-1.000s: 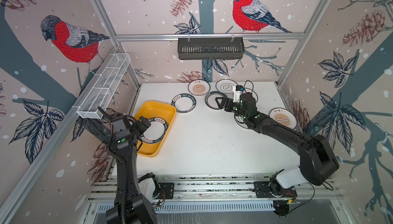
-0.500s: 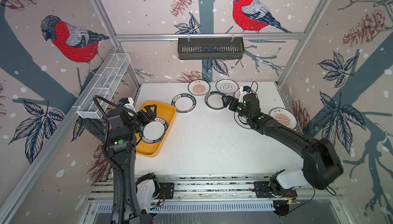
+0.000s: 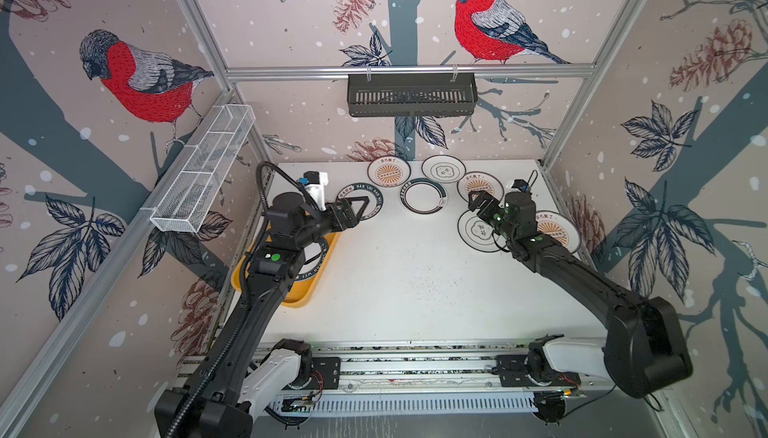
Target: Place the plates into the plastic bin on the countertop
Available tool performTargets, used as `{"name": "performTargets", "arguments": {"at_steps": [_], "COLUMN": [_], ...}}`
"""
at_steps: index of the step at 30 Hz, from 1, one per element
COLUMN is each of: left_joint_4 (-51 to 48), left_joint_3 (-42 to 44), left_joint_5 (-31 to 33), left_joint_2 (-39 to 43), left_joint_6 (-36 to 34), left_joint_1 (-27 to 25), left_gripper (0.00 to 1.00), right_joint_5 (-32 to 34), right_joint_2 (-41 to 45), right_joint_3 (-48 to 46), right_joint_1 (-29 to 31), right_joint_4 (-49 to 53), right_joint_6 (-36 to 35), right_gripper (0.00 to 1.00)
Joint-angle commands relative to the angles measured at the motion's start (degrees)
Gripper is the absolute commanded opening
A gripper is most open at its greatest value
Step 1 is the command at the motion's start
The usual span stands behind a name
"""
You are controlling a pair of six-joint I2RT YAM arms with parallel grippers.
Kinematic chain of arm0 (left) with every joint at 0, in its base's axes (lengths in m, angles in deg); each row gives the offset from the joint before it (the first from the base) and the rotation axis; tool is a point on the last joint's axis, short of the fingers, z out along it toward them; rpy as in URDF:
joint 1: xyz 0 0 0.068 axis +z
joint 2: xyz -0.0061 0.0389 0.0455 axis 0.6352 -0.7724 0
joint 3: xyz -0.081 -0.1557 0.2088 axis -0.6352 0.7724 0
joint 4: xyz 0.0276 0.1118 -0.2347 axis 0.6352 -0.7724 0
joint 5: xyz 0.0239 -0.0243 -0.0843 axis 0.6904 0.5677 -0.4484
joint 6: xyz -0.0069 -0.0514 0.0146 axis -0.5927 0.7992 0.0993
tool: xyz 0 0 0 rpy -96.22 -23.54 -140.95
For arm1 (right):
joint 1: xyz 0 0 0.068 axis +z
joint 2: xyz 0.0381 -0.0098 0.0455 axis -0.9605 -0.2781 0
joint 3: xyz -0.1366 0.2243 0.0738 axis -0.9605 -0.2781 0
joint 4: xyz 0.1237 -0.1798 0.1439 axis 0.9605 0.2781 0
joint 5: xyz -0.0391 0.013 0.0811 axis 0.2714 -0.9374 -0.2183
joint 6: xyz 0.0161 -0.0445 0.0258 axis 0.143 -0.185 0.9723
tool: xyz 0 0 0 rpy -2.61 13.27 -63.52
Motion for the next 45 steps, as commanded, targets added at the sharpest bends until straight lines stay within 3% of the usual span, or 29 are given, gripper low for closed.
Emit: {"name": "performTargets", "arguments": {"at_steps": [1,4,7,11,15,19,25,28,30,33,39,45], "left_joint_4": [10.6,12.5,16.0,16.1,25.8,24.8,41.4,39.1,33.5,21.8,4.6,6.9], "left_joint_3": [0.4,0.2,1.0,0.8,5.1,6.0,12.8,12.8,9.5,2.1,-10.7,-12.6], "left_joint_5": [6.9,15.0,18.2,19.6,17.8,20.7,14.7,16.5,12.4,8.4,9.9,-0.1], "left_joint_2": [-2.5,-4.6,-6.9,-8.8,-8.0,-5.7,-3.9,-3.4,-4.8,-7.4,-9.8,-15.7], "left_joint_6": [3.1,1.8,4.0,7.3,10.2,11.0,12.1,12.9,11.3,5.1,-11.7,-14.7], "left_joint_1": [-6.6,-15.5,-20.8,-21.1,-21.1,-21.2,-20.9,-20.2,-18.3,-16.3,-16.0,-16.1], "left_gripper": [0.96,0.96,0.96,0.96,0.96,0.96,0.96,0.96,0.96,0.96,0.96,0.96], "right_joint_5": [0.3,-0.3,-1.0,-1.2,0.9,0.9,1.0,2.3,2.3,0.7,-4.5,-9.5], "right_joint_2": [2.3,5.2,7.4,9.3,11.0,12.5,13.3,14.1,14.5,14.2,13.5,12.4], "right_joint_3": [-1.3,-2.8,-4.4,-5.6,-6.7,-8.7,-10.0,-11.1,-12.1,-12.7,-13.5,-15.4], "right_joint_1": [-2.2,-4.9,-7.3,-9.8,-11.5,-12.3,-13.3,-13.4,-13.5,-13.9,-15.8,-17.8], "right_joint_4": [0.8,2.4,3.5,5.1,7.3,6.6,6.8,6.3,5.1,4.0,2.5,0.3], "right_joint_6": [1.6,2.4,2.9,3.0,4.1,4.3,5.1,5.9,6.4,6.2,6.1,5.8], "right_gripper": [1.0,1.0,0.99,0.99,0.99,1.0,1.0,1.0,1.0,1.0,1.0,1.0]}}
